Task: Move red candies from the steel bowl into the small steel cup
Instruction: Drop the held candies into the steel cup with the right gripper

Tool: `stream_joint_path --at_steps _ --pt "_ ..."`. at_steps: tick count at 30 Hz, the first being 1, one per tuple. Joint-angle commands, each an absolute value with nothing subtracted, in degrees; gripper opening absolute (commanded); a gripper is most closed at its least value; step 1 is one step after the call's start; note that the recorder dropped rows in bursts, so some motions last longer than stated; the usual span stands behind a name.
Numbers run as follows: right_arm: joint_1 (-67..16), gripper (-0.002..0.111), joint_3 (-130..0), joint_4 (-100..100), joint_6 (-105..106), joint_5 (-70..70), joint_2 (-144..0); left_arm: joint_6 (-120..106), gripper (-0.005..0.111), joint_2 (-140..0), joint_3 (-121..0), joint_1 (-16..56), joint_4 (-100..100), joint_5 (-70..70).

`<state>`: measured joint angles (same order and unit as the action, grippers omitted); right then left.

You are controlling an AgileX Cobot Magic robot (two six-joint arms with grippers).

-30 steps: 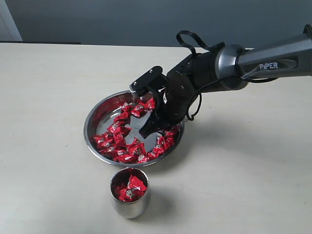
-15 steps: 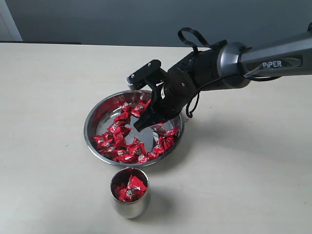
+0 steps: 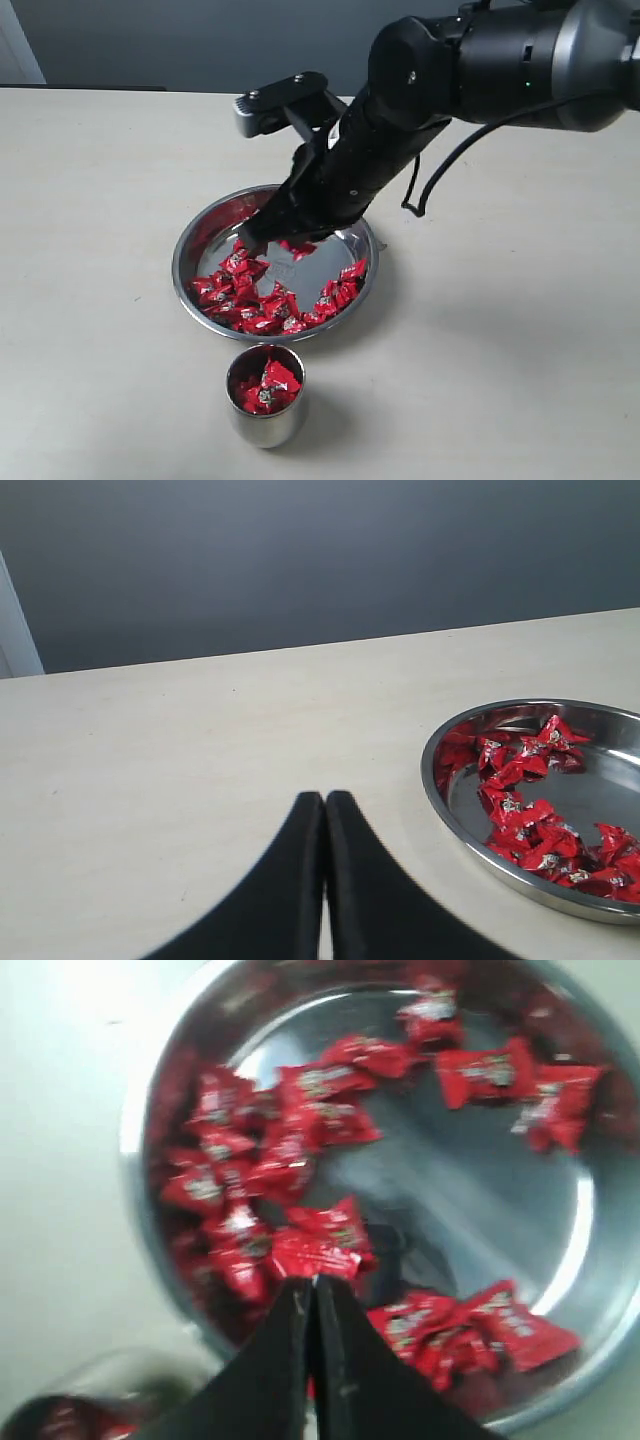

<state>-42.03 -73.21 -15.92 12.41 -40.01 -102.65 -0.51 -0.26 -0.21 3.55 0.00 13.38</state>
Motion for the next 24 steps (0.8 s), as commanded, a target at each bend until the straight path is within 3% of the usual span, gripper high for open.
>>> stream_joint_path --at_steps 1,13,24 --pt "-46.6 -0.001 -73.3 -23.5 19.5 -45.2 -99.2 -0.5 0.000 0.0 0.0 3.6 0.3 13.2" --pt "-51.0 -0.001 -73.3 -23.6 19.5 -56.5 -99.2 -0.5 0.000 0.0 0.0 3.6 0.3 13.2" --pt "-51.0 0.001 -70.4 -23.8 21.1 -53.2 -101.9 -0.5 0.000 0.0 0.0 3.6 0.3 13.2"
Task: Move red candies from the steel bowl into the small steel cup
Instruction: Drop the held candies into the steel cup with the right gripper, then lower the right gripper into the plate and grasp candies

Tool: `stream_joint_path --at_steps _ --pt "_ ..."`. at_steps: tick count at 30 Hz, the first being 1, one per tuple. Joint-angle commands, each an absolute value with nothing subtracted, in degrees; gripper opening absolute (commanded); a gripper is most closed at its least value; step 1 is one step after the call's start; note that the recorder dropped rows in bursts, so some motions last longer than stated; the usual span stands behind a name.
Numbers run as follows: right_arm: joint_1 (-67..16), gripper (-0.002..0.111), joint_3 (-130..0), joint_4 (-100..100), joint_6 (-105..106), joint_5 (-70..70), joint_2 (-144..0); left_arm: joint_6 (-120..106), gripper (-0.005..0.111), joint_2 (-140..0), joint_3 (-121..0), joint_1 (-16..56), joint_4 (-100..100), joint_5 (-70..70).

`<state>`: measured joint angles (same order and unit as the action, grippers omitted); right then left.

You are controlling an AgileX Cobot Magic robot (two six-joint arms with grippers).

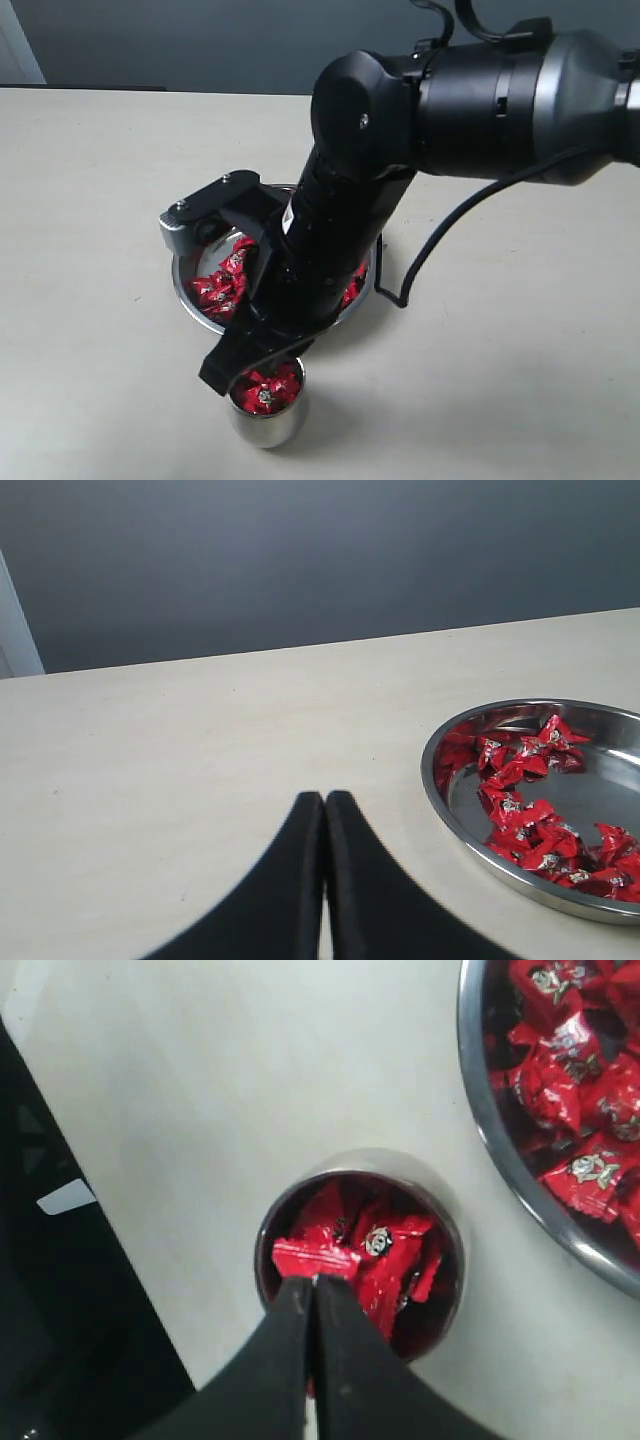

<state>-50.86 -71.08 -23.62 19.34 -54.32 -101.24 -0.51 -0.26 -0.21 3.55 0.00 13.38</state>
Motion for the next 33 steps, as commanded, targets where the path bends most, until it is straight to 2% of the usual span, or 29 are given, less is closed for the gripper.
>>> stream_joint_path --at_steps 1,5,8,13,23,33 --pt "-51.0 0.004 -70.4 -23.9 21.4 -53.2 -102.1 -0.5 0.000 0.0 0.0 3.6 0.3 13.2" --pt "-51.0 0.024 -70.4 -24.1 23.5 -53.0 -102.3 -0.5 0.000 0.0 0.0 3.6 0.3 13.2" --pt "-51.0 0.032 -70.4 -24.4 23.5 -52.6 -102.4 -0.5 0.000 0.0 0.0 3.6 0.3 13.2" --pt "-50.7 0.031 -70.6 -23.8 23.5 -48.9 -102.4 -0.5 0.000 0.0 0.0 3.6 0.3 13.2" --pt "-49.0 0.031 -70.6 -21.0 22.9 -23.1 -106.6 -0.5 0.000 0.0 0.0 3.6 0.3 13.2" --pt "-43.5 0.031 -70.6 -21.0 21.7 -23.5 -114.4 -0.5 0.000 0.0 0.0 3.6 0.3 13.2"
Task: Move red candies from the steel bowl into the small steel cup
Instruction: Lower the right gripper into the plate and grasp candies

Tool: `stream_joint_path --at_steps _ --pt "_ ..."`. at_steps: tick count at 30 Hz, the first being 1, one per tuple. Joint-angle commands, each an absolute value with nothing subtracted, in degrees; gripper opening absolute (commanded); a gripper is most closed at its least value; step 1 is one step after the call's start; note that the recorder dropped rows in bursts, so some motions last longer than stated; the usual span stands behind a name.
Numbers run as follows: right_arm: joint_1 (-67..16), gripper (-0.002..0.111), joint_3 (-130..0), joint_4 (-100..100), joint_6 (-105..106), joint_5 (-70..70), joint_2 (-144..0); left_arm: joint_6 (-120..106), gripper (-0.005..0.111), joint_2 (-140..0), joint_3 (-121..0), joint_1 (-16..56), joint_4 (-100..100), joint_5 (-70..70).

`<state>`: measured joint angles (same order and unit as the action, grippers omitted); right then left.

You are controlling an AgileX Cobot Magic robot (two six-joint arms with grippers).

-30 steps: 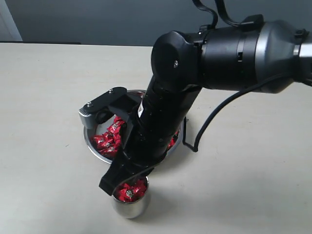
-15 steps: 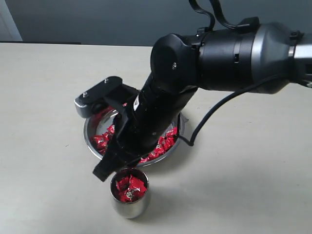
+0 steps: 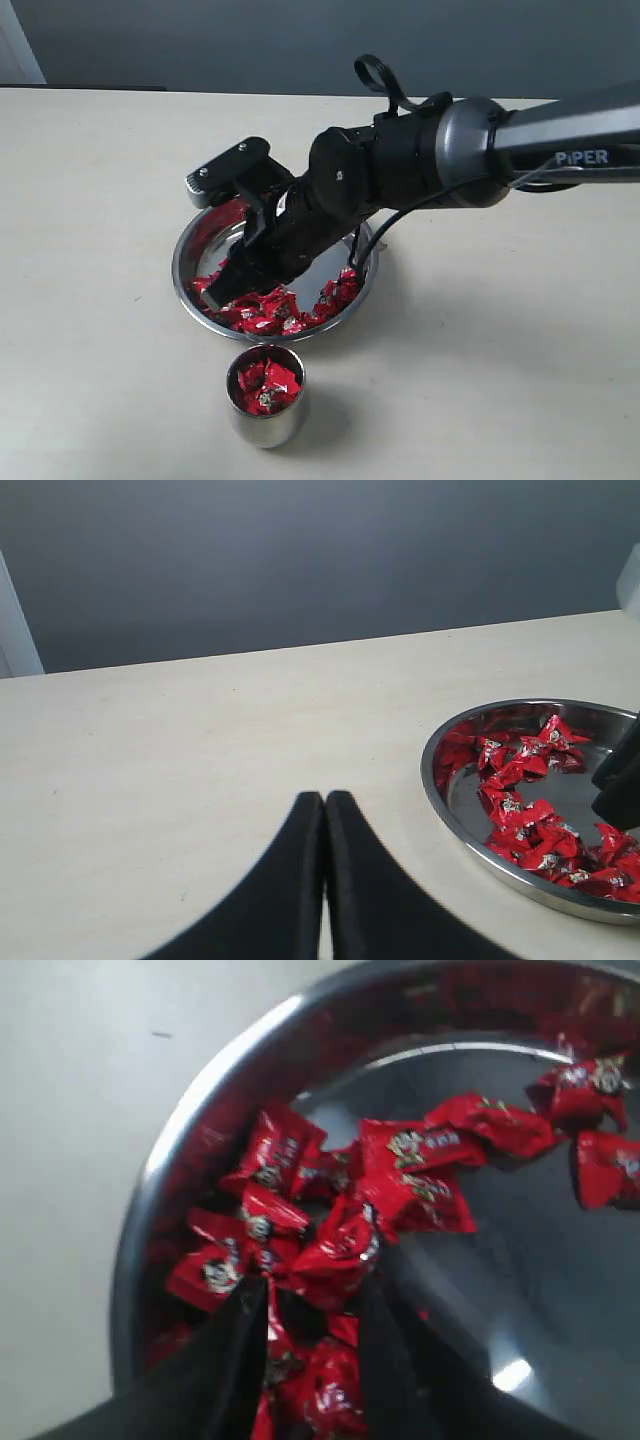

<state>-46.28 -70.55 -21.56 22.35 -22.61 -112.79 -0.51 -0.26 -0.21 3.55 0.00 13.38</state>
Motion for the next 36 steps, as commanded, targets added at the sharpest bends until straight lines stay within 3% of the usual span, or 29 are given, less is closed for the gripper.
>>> stream_joint_path --at_steps 1,26,29,32,36 --pt "-42.8 0.031 -70.6 -21.0 21.6 -23.7 -114.6 -0.5 0.000 0.0 0.0 3.6 0.3 13.2" --pt "-40.0 0.031 -70.6 -24.1 21.1 -29.6 -117.6 -0.5 0.000 0.0 0.0 3.6 0.3 13.2" --pt "-40.0 0.023 -70.6 -24.1 21.1 -29.8 -117.6 -0.5 0.000 0.0 0.0 3.6 0.3 13.2" --pt "-40.0 -0.001 -70.6 -24.1 21.1 -27.6 -117.6 -0.5 0.000 0.0 0.0 3.6 0.3 13.2" --pt "-40.0 -0.001 -70.6 -24.3 20.9 -22.5 -117.6 -0.5 0.000 0.0 0.0 3.6 0.3 13.2"
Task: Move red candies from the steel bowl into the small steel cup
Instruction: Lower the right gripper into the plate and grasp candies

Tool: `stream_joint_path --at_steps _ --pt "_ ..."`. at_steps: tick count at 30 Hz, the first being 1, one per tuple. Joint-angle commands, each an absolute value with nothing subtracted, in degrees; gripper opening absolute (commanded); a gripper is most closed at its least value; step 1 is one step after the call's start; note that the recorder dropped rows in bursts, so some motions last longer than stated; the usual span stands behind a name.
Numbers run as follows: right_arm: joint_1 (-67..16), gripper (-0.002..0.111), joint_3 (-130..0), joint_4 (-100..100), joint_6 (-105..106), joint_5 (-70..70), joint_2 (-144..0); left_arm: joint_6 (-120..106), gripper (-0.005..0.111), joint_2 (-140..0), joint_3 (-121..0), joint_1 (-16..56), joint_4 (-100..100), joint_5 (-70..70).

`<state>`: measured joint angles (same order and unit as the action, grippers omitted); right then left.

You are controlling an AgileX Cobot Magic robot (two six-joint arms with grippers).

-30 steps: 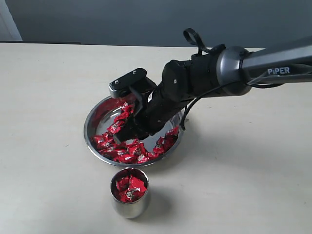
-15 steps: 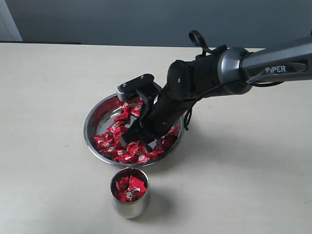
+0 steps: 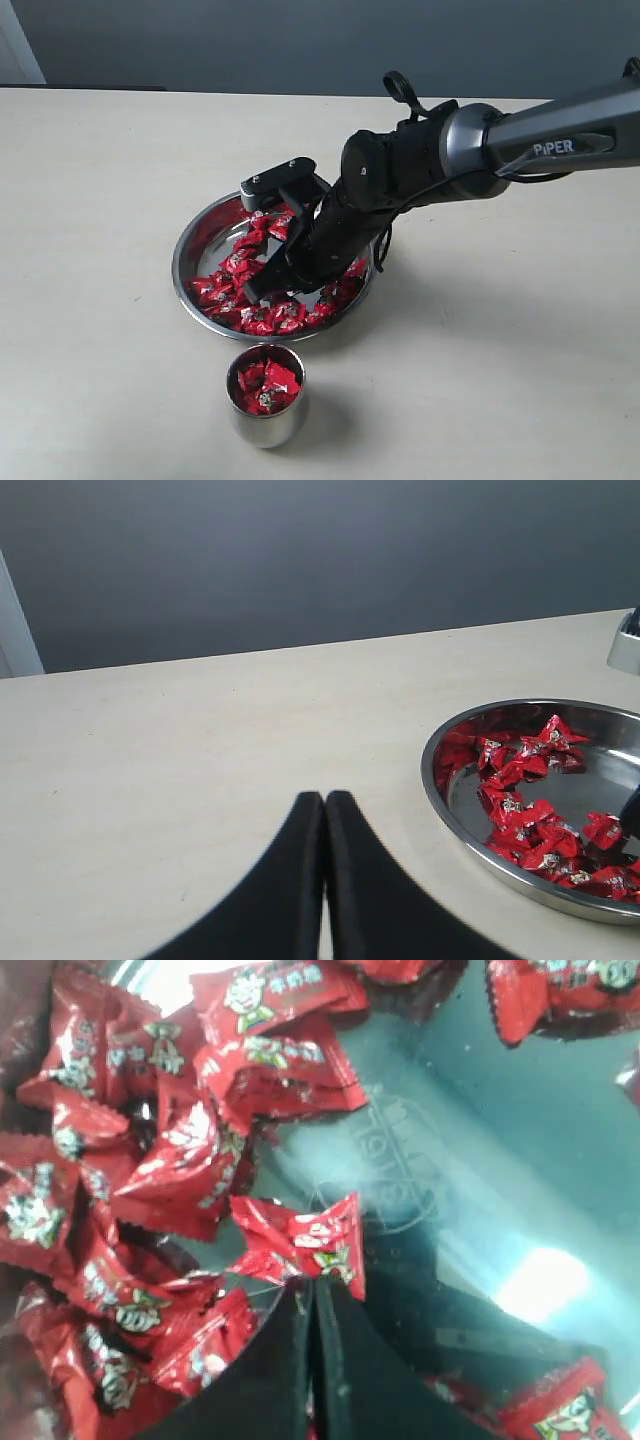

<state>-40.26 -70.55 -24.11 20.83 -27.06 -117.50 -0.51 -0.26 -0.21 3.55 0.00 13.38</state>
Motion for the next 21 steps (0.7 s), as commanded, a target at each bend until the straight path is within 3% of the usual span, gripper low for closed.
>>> stream_joint_path --at_steps 1,8,9,12,15,21 --pt "-40.0 -0.001 -70.6 -24.3 20.9 -21.5 -117.5 -0.5 0.000 0.0 0.0 3.6 0.3 13.2" --pt "-40.0 0.000 -70.6 -24.3 21.3 -20.9 -116.2 -0.5 0.000 0.0 0.0 3.6 0.3 13.2" --pt "-40.0 0.004 -70.6 -24.3 22.5 -21.2 -116.2 -0.5 0.000 0.0 0.0 3.6 0.3 13.2" --pt "-40.0 0.033 -70.6 -24.5 25.9 -23.7 -116.3 -0.5 0.000 0.0 0.0 3.6 0.3 13.2" --pt "-40.0 0.046 -70.6 -24.6 25.9 -23.6 -116.3 -0.5 0.000 0.0 0.0 3.6 0.3 13.2" --pt "-40.0 0.042 -70.6 -26.2 25.9 -21.6 -117.4 -0.5 0.000 0.0 0.0 3.6 0.3 13.2"
